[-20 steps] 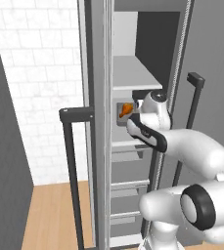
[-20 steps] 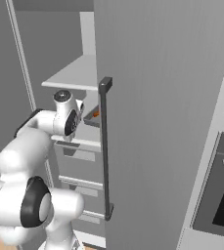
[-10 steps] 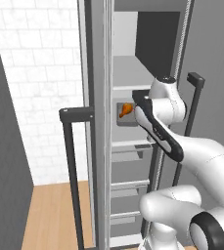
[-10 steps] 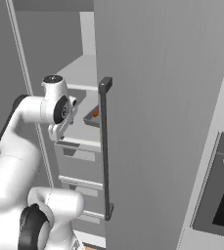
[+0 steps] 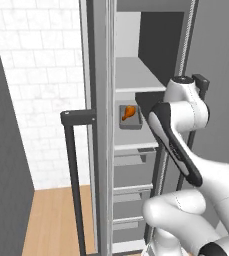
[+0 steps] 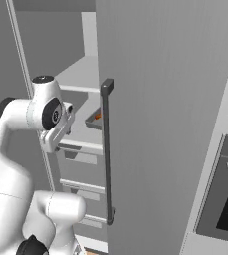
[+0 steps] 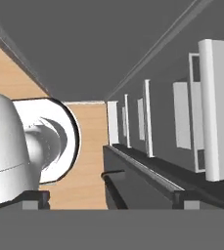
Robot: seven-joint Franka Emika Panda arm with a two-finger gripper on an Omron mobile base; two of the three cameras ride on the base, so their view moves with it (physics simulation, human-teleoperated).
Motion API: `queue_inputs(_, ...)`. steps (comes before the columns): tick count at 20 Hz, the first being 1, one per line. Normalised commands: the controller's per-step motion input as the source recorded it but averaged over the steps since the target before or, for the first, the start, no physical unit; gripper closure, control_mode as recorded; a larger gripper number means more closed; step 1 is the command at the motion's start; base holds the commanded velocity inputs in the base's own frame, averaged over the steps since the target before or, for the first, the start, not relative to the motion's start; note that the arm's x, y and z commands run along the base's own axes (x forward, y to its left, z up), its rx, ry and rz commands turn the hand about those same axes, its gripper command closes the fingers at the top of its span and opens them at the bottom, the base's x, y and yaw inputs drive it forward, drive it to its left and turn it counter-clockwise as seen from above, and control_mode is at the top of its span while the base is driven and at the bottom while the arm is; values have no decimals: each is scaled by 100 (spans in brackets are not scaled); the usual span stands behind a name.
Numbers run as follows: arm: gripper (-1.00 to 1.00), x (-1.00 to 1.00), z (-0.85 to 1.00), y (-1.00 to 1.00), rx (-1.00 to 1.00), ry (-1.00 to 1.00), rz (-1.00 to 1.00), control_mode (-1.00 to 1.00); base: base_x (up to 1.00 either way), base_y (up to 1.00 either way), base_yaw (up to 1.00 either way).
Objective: Take the meat container that has the chicken drumstick and place it on the second highest rack of the freezer. Then take the vegetable container that has the eggplant and avocado and place it on the highest rack of the freezer.
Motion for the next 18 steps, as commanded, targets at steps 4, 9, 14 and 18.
queue_inputs(4,-100,-83,0,-28,0,1,10,-100,0,0,0)
queue_inputs(9,-100,-47,0,0,0,0,13,-100,0,0,0)
queue_inputs(14,-100,-15,6,1,0,0,1,-100,0,0,0)
queue_inputs(18,-100,-16,2,0,0,0,0,-100,0,0,0)
